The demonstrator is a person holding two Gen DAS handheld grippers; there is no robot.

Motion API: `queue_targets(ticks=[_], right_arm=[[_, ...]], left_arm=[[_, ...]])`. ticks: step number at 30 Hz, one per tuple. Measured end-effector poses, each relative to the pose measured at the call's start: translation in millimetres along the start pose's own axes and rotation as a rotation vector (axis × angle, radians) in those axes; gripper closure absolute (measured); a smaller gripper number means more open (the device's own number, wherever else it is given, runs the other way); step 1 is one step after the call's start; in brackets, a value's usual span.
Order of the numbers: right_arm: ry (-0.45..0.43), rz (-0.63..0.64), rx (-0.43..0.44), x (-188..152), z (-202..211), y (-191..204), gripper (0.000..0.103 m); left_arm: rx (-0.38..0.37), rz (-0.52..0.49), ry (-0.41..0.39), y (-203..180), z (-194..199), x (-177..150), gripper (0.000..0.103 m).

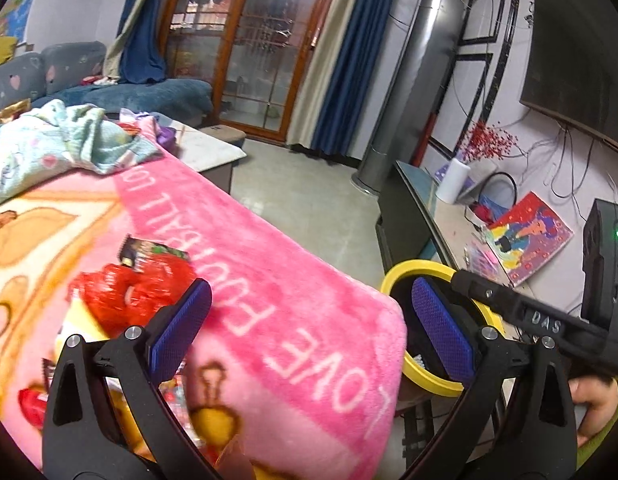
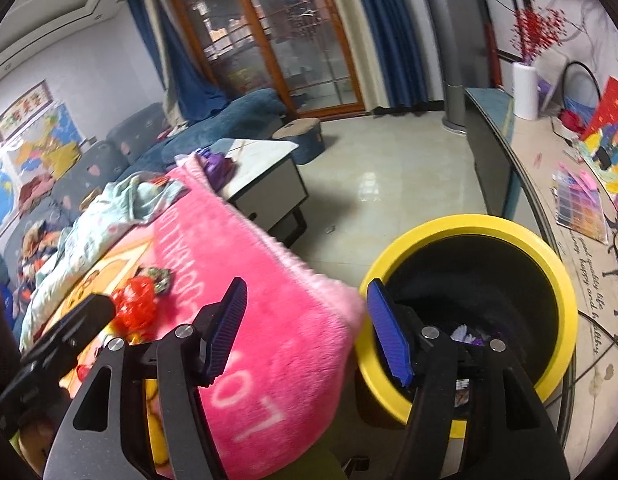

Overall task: Collect trash
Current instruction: 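Move both grippers back over the trash on the blanket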

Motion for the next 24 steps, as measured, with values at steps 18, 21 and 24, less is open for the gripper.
queue_targets(ticks=[18,21,24], right_arm=[[0.066,0.166,0.097,-26,-21,76,0.043],[0.08,0.193,0.113,-30,-25,86,0.043],[0.091,0.209,0.128,-32,-28,95,0.043]], left_arm=[[0.085,0.095,-0.049,68,22,10,0.011],[0.097,0.108,-0.052,80,26,9,0.011],[0.11,0.118,-0.054,90,30,7,0.011]])
Point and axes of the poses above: each gripper's, at about its wrist camera, not at the fingertips, and z roughly against the way its jaws point, y to its left, x to its top, the point moved 8 cm from there along -z, roughly the way its jaws point, and after that the axes turned 15 degrees about x, right-handed, at the moved point
